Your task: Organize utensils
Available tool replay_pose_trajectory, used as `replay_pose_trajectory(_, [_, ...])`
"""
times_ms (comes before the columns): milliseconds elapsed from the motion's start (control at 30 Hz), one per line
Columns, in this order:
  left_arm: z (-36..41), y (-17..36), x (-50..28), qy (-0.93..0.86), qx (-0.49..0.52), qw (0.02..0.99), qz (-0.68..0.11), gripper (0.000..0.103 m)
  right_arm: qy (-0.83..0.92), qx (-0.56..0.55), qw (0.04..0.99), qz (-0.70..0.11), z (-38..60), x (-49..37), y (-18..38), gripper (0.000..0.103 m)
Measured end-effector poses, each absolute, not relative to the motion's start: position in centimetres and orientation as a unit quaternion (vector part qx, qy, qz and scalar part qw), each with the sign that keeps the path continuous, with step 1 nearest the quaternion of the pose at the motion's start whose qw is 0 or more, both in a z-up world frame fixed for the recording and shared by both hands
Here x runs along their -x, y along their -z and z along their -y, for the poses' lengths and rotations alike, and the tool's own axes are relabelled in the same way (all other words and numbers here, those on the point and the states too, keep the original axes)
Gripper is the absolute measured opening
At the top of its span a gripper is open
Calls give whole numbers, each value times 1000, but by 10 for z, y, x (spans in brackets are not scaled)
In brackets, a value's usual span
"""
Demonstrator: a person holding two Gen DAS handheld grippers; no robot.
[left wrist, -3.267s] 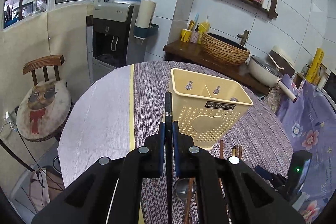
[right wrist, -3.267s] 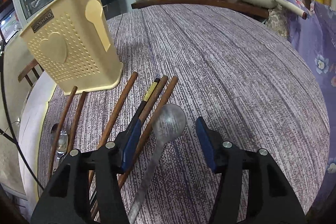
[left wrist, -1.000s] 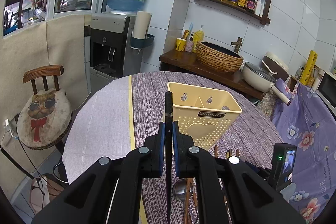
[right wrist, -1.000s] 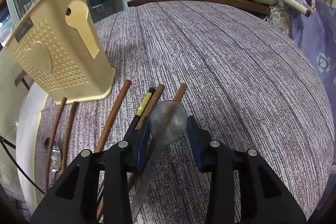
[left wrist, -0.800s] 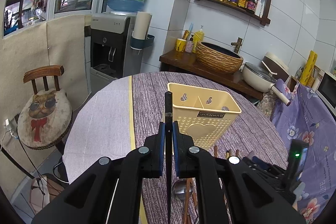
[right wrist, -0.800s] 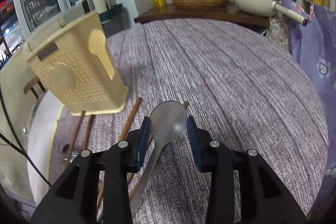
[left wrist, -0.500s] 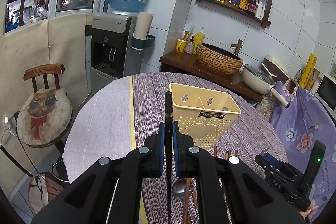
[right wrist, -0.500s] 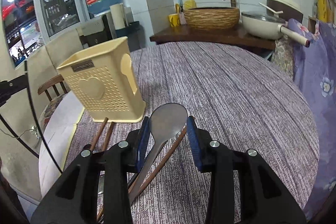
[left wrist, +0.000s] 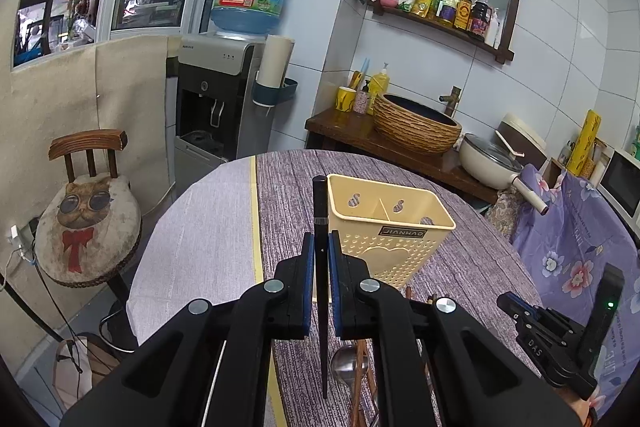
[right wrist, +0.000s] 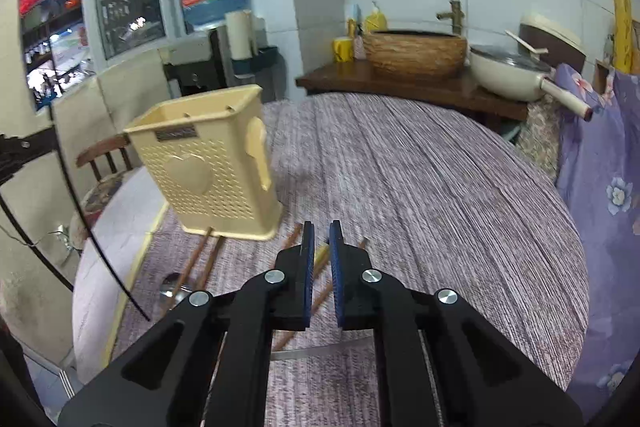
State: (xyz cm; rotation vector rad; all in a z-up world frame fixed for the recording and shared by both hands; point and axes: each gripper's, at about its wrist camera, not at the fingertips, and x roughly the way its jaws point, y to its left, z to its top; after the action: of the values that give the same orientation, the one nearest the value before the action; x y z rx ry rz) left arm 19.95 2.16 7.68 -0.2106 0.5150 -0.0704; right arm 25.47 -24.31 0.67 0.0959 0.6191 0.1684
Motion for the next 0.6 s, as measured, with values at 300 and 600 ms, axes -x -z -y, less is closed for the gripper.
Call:
replay_pose_trajectory(300, [-20,-77,-199,40,103,961,-254,8,15,-142,911,-386,295,-258,34,58])
replay_pose_trajectory(600, [-18,-77,-198,41,101,961,-254,8,0,-185,873,-450,289,-256,76,52])
